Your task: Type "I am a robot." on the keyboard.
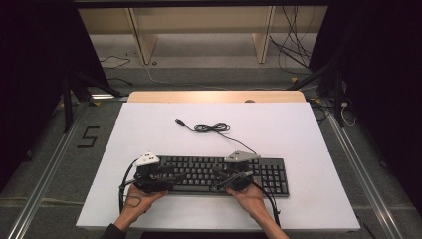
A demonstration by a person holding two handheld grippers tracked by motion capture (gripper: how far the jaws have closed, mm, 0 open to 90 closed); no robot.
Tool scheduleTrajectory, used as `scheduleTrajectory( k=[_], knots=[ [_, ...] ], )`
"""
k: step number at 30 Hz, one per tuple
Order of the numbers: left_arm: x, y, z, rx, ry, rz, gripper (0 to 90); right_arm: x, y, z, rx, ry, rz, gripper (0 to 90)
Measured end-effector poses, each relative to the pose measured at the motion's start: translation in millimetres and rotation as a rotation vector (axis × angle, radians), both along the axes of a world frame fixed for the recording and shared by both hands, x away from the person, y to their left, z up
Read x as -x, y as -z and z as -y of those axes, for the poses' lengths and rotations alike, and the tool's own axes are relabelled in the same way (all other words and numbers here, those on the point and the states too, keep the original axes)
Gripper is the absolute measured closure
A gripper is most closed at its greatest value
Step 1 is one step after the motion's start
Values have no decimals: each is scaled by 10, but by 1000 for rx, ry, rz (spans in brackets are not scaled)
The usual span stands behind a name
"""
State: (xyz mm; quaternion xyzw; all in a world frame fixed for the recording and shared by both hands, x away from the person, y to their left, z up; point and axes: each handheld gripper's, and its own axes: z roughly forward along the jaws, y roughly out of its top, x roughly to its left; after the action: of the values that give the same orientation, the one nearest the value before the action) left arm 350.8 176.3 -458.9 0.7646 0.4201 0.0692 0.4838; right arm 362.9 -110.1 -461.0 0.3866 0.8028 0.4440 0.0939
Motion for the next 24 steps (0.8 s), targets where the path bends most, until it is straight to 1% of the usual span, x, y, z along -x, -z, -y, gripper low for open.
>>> scheduleTrajectory(
  k=[10,15,24],
  knots=[
    [83,-7,-27,18,8,15,334,-111,58,-102,38,15,-14,900],
    [109,-7,-40,25,2,21,318,-156,93,-136,52,25,-24,900],
    [147,-1,-77,23,-1,25,307,-198,137,-180,73,34,-34,900]
  ],
)
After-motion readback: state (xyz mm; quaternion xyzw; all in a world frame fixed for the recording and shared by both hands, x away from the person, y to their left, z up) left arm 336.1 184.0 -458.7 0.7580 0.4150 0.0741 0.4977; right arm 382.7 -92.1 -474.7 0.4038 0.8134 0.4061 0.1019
